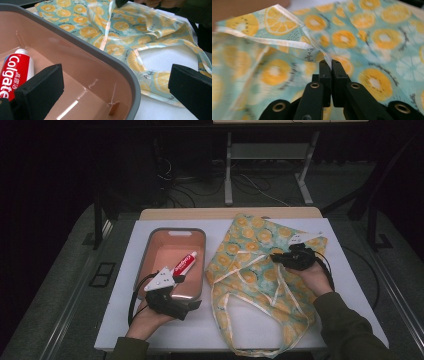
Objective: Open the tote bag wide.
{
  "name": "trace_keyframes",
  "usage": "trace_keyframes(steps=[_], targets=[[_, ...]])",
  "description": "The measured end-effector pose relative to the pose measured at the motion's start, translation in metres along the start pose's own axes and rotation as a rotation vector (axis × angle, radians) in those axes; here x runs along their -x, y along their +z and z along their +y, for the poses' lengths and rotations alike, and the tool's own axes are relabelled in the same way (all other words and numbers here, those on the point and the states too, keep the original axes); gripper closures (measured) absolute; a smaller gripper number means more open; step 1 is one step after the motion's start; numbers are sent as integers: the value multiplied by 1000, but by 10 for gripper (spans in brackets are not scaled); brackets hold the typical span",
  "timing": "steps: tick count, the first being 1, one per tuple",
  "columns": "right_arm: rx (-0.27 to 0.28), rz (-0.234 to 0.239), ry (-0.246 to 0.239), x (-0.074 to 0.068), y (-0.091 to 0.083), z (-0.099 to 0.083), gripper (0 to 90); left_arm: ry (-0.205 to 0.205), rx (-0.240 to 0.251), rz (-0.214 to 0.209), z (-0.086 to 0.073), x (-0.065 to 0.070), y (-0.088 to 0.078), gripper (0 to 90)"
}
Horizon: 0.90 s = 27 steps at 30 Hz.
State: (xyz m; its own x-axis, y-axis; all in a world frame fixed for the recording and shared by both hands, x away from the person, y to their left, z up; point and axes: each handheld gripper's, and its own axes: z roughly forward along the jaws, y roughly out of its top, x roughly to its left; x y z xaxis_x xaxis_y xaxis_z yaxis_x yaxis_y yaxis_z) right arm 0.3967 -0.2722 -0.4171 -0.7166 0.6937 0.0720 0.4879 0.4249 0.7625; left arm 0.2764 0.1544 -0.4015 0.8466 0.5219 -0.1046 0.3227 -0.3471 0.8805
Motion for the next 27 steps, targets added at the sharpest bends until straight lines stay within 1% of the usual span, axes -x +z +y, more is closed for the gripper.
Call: trace_keyframes(steps=[2,5,7,8,9,10,11,12,14,15,16,17,18,19,21,23,25,27], targets=[[-35,-20,13,6,10,-6,878,0,0,0,0,-1,0,0],[-66,-36,28,13,19,-14,877,-3,4,0,0,-1,0,0],[-91,-37,25,13,23,-17,869,1,0,0,0,-1,0,0],[-97,-38,21,14,24,-18,860,-1,1,0,0,-1,0,0],[-98,-30,24,14,26,-19,842,-2,1,-1,0,-1,0,0],[-101,-27,27,14,26,-20,814,-2,1,-2,0,-1,0,0],[-103,-24,34,14,26,-20,766,0,-1,-2,0,-1,0,0],[-100,-17,47,14,25,-19,697,1,-2,-3,0,-1,0,0],[-78,9,81,16,19,-18,573,2,-2,-3,0,0,0,0],[-60,25,106,16,15,-16,506,1,-1,-4,0,0,0,0],[-38,49,121,15,10,-14,457,0,-2,-5,0,0,0,0],[-20,54,124,13,4,-12,416,0,-1,-4,0,0,0,0],[-8,46,116,10,-3,-10,378,0,-1,-4,0,0,0,0],[4,51,107,7,-11,-7,364,0,-1,-5,0,0,0,0],[37,59,85,-2,-27,-3,348,0,-2,-4,0,0,0,0],[62,88,63,-14,-41,-1,345,2,-4,-5,0,0,0,0],[69,117,28,-28,-51,-1,344,1,-3,-3,0,-1,0,0],[63,141,-6,-43,-57,-5,344,1,-4,-2,0,0,0,0]])
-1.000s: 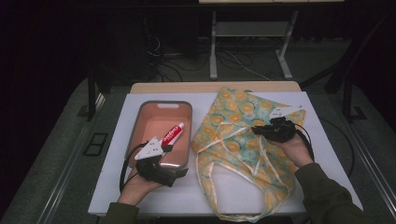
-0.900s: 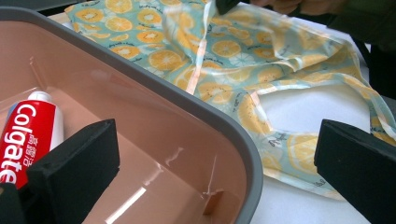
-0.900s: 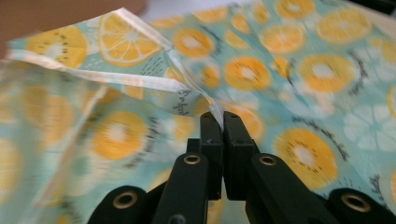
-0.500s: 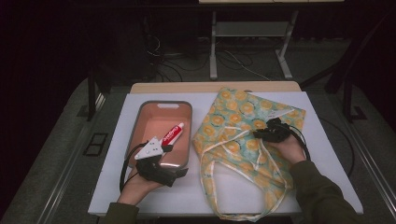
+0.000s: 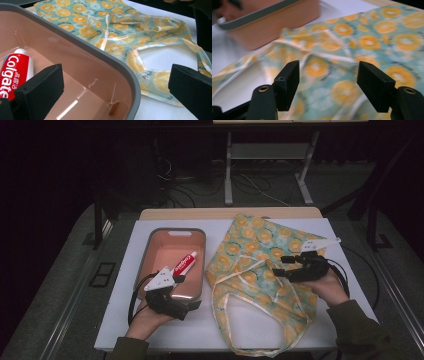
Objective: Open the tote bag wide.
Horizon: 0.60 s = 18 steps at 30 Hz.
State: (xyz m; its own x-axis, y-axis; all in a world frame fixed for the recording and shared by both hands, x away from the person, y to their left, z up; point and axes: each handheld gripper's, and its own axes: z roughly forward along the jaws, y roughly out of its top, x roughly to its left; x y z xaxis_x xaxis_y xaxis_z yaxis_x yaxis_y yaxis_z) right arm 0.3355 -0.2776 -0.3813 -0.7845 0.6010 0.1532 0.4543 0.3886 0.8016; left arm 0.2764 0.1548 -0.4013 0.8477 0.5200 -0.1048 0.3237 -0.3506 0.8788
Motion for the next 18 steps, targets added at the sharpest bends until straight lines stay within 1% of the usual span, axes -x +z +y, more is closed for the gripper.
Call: trace_keyframes(steps=[2,5,7,8,10,12,14,15,18], targets=[[-23,17,-42,-15,0,-6,352,2,0,0,0,0,0,0],[-62,49,-93,-34,3,-15,415,4,-2,0,0,0,0,0],[-83,77,-124,-46,6,-21,485,5,-3,0,0,0,0,0],[-95,86,-143,-51,8,-23,498,5,-3,1,0,0,0,0],[-131,74,-181,-59,14,-25,490,5,-5,2,0,0,1,0],[-158,29,-200,-60,20,-27,474,5,-5,4,0,0,1,0],[-184,21,-194,-56,26,-29,454,4,-5,4,0,1,1,0],[-199,9,-188,-53,30,-31,455,5,-6,4,0,1,1,0],[-234,-4,-183,-45,40,-36,481,4,-8,3,0,0,2,0]])
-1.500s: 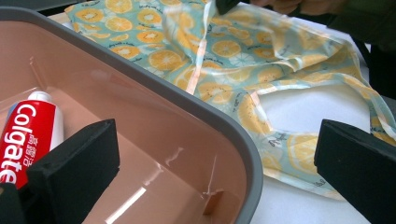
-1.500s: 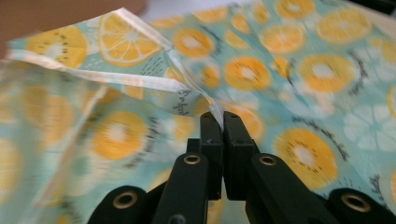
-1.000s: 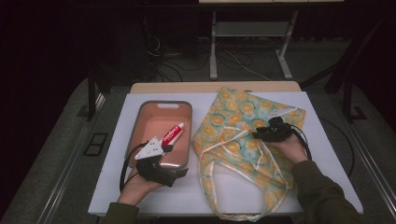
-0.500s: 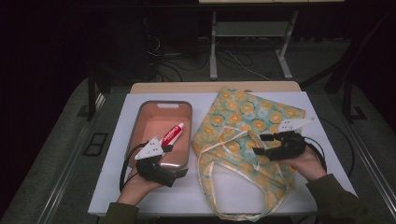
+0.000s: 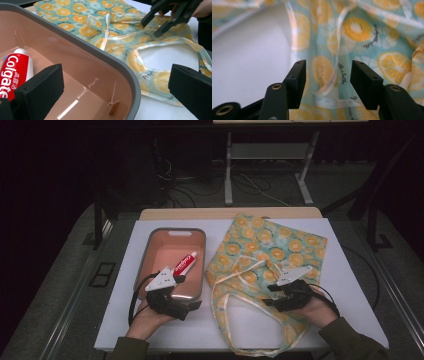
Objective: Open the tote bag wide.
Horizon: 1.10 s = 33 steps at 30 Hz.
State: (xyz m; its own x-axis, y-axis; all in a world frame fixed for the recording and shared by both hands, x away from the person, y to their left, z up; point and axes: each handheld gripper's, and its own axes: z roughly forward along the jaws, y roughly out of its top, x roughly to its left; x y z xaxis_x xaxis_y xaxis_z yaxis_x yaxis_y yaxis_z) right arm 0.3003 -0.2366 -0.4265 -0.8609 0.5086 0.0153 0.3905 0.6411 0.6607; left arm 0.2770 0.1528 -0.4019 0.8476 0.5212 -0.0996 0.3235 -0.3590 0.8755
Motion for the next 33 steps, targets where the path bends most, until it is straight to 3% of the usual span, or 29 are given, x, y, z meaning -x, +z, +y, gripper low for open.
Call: trace_keyframes(steps=[4,9,11,15,16,20,26,33], targets=[[-28,18,0,5,11,-2,579,0,-1,0,0,0,0,0],[-42,52,-13,8,18,-3,825,1,-1,1,0,0,0,0],[-41,74,-19,8,18,-3,877,1,-1,1,0,0,0,0],[-27,127,-6,3,15,-3,888,1,-1,-1,0,0,0,0],[-10,165,-1,-2,12,-2,889,0,0,-1,0,0,0,0],[4,191,-4,-10,9,-2,888,3,-1,-1,0,0,0,0],[87,166,10,-5,-5,6,888,1,-2,-1,0,0,0,0],[197,100,57,19,-24,17,888,3,-2,-1,1,0,1,0]])
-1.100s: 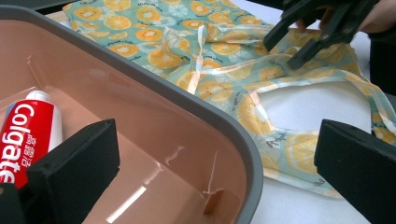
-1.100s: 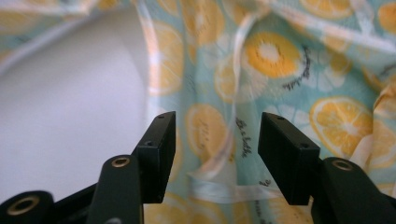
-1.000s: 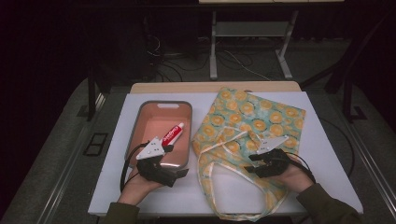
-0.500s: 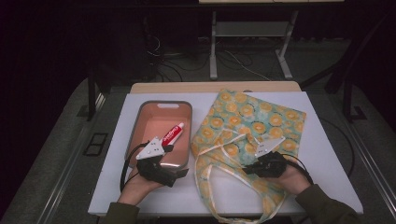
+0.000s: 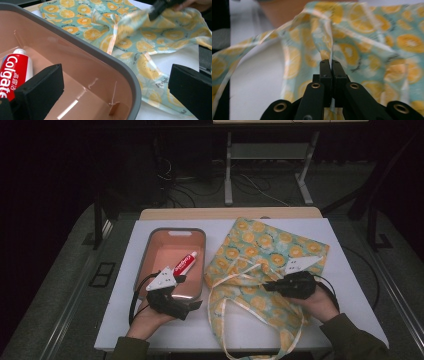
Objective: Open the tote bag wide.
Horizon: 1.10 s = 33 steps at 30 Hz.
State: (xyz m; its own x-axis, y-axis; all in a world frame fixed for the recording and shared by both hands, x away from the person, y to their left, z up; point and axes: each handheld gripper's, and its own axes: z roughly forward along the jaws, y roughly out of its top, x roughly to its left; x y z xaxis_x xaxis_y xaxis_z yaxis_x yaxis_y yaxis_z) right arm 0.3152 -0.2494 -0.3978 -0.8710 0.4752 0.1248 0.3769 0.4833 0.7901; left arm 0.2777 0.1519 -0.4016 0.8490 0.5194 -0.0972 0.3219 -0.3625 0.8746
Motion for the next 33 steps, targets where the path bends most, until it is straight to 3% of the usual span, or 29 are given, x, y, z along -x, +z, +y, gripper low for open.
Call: trace_keyframes(steps=[6,10,20,30,33], targets=[[54,-78,42,23,-5,10,889,1,0,-1,0,0,1,0],[62,-123,55,36,-4,14,889,-3,-1,-3,0,0,1,0],[79,-194,158,70,1,8,889,-5,0,-3,0,0,1,0],[82,-189,173,73,-1,4,888,-3,7,-20,9,-3,-7,0],[80,-187,171,73,0,4,888,17,2,-27,15,-2,-11,0]])
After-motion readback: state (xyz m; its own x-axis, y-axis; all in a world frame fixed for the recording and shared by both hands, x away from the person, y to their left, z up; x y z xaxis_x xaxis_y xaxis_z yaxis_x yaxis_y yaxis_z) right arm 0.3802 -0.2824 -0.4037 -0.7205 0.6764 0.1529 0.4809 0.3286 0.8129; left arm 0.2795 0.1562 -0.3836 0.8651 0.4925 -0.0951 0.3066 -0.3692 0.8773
